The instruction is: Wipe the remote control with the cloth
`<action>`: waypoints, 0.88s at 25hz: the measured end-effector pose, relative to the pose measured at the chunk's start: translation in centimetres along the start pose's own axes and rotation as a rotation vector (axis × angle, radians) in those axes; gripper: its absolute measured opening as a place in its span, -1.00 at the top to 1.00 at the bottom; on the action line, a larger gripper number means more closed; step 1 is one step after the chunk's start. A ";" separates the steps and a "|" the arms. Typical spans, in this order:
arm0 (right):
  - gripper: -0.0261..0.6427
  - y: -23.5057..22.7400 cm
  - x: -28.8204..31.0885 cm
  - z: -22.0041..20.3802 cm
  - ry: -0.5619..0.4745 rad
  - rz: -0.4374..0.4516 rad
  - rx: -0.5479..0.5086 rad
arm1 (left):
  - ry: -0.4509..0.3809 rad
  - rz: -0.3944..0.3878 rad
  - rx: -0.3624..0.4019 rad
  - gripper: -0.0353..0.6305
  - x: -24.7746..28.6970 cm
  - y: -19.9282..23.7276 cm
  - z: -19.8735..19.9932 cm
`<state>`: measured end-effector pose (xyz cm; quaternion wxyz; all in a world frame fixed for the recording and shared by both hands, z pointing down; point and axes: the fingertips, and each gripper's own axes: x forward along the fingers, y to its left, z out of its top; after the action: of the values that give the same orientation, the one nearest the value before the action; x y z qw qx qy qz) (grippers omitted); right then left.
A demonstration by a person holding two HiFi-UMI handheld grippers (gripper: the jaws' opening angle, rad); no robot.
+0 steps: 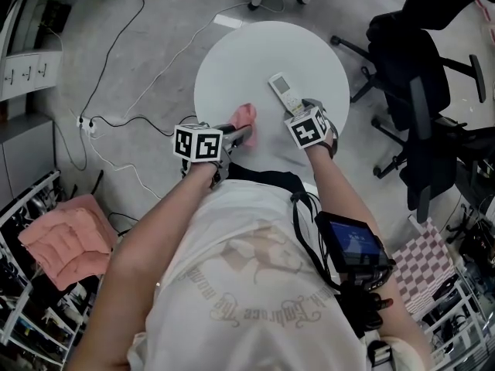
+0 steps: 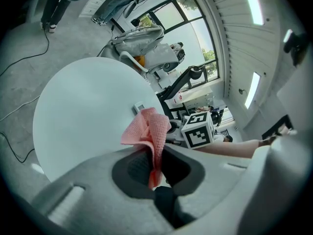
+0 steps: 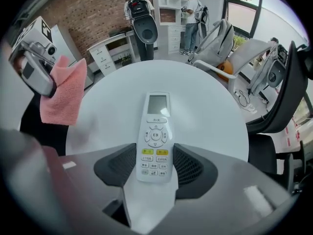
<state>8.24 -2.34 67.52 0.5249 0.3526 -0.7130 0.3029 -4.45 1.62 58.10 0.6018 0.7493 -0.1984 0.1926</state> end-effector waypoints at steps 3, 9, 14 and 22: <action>0.19 0.0 -0.3 0.0 -0.029 -0.001 0.017 | -0.007 0.003 0.005 0.82 -0.3 -0.1 0.1; 0.25 -0.1 -1.1 0.0 -0.104 0.010 0.068 | -0.022 0.027 0.020 0.82 -0.9 0.0 0.3; 0.38 -0.2 -2.6 -0.8 -0.150 -0.028 0.104 | -0.020 0.022 0.064 0.82 -1.3 -0.6 0.3; 0.77 0.5 -6.9 -1.9 -0.248 -0.149 0.214 | 0.004 -0.025 0.176 0.82 -2.8 -1.8 0.0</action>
<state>10.25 0.73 61.34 0.4132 0.4933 -0.7078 0.2915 -5.85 2.13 55.16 0.5363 0.8013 -0.1700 0.2034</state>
